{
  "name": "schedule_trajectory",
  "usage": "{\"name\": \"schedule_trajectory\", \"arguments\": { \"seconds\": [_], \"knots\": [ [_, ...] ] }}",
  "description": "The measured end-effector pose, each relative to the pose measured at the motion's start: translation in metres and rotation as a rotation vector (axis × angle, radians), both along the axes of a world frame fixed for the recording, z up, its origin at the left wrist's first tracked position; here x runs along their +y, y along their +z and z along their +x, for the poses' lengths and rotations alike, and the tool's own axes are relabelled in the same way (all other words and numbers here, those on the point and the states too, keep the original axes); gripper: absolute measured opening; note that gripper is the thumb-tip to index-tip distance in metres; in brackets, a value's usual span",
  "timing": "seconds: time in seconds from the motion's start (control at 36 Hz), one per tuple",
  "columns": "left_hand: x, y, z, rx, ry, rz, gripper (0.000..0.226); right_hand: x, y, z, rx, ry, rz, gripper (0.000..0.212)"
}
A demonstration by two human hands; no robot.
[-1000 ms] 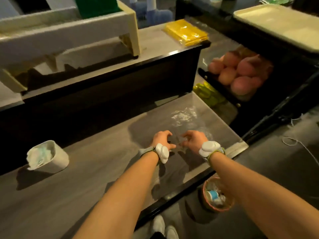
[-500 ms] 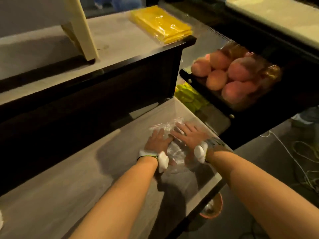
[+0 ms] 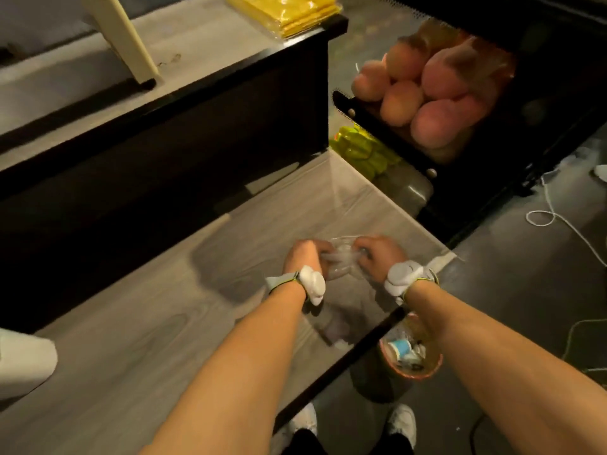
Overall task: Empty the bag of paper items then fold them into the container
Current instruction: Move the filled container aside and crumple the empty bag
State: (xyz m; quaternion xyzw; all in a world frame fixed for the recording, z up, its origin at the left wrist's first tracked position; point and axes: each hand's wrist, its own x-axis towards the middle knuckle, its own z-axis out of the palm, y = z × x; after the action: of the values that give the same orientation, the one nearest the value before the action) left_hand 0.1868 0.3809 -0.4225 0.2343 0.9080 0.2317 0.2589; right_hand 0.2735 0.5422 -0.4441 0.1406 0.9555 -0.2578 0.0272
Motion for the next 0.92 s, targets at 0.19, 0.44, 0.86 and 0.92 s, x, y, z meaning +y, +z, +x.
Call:
{"name": "schedule_trajectory", "arguments": {
  "seconds": [0.19, 0.44, 0.86, 0.92],
  "knots": [
    [0.053, 0.027, 0.078, -0.08, -0.103, -0.063, 0.028, 0.037, 0.008, 0.077, -0.097, -0.052, -0.036, 0.017],
    [0.153, 0.01, 0.208, 0.138, -0.575, -0.197, 0.018, 0.109, -0.009, 0.225, -0.284, -0.284, -0.116, 0.015],
    [0.199, -0.225, 0.246, 0.241, -0.804, -0.427, 0.036, 0.121, -0.218, 0.307, -0.219, -0.473, -0.323, 0.036],
    [0.199, -0.261, 0.239, 0.263, -0.813, -0.459, 0.036, 0.121, -0.254, 0.302, -0.249, -0.422, -0.312, 0.032]
  ]
}}
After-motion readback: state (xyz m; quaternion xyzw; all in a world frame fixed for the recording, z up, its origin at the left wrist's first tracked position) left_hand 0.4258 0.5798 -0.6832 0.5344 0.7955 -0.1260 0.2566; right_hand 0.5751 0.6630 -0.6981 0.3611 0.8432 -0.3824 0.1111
